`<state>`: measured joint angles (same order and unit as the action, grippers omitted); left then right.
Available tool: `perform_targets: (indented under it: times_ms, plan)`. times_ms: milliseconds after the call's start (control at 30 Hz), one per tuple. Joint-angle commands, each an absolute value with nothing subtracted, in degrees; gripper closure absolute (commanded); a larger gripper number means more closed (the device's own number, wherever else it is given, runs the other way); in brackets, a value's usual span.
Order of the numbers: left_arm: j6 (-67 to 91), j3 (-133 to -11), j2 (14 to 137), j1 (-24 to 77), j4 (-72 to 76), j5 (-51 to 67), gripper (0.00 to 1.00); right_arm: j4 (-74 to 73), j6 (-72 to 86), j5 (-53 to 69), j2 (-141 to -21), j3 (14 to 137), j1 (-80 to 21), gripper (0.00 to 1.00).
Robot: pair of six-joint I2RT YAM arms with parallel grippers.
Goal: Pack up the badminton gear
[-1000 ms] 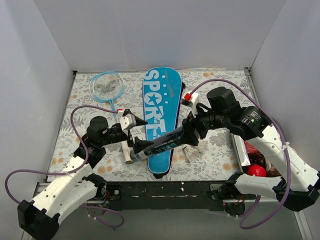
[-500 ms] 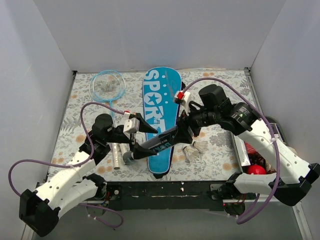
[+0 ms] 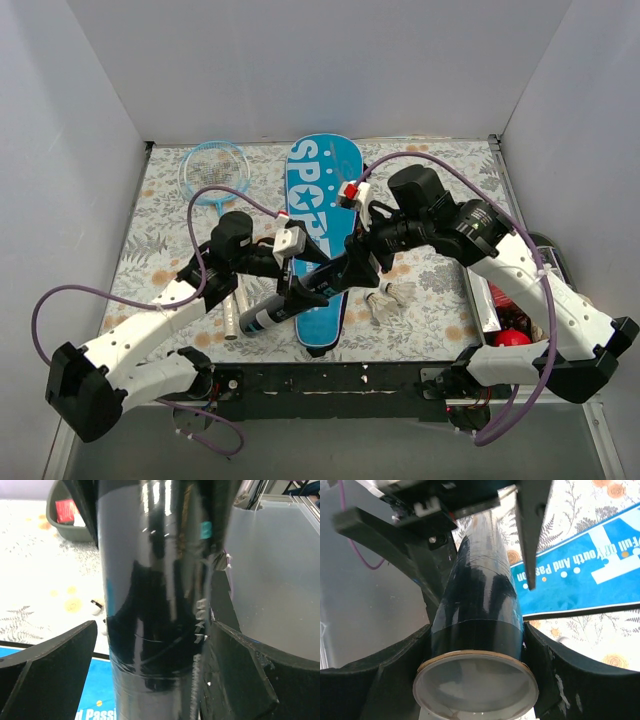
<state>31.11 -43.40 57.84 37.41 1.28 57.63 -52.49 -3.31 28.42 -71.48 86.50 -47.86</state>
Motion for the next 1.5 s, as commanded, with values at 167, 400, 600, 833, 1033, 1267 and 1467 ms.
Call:
perform_targets:
  times_ms: [167,400,600,833,1033,1267,1467]
  plan:
    - [26.19,-48.95,63.98,39.9,-5.71,55.46,0.02,-49.83,-3.6,29.71,-70.66,92.02,-50.18,0.51]
    - [26.72,-50.1,66.09,40.08,-5.71,54.49,0.08,-49.4,-3.6,29.71,-70.4,91.15,-51.24,0.51]
    - [28.73,-50.98,65.31,40.17,-5.71,52.21,0.53,-48.6,-3.34,29.53,-69.52,89.65,-51.59,0.51]
    - [30.94,-50.19,61.61,40.17,-7.29,48.96,0.82,-47.99,-2.47,29.45,-67.68,88.24,-51.59,0.35]
    - [31.11,-48.08,59.51,40.17,-10.37,46.5,0.78,-49.57,1.04,21.37,-65.13,92.63,-51.59,0.2]
    - [31.38,-44.3,57.05,40.25,-10.81,43.33,0.76,-54.4,4.04,17.4,-64.77,100.81,-51.59,0.16]
    - [31.11,-41.93,55.46,40.69,-10.11,40.87,0.75,-55.46,4.48,19.33,-64.51,101.6,-51.59,0.16]
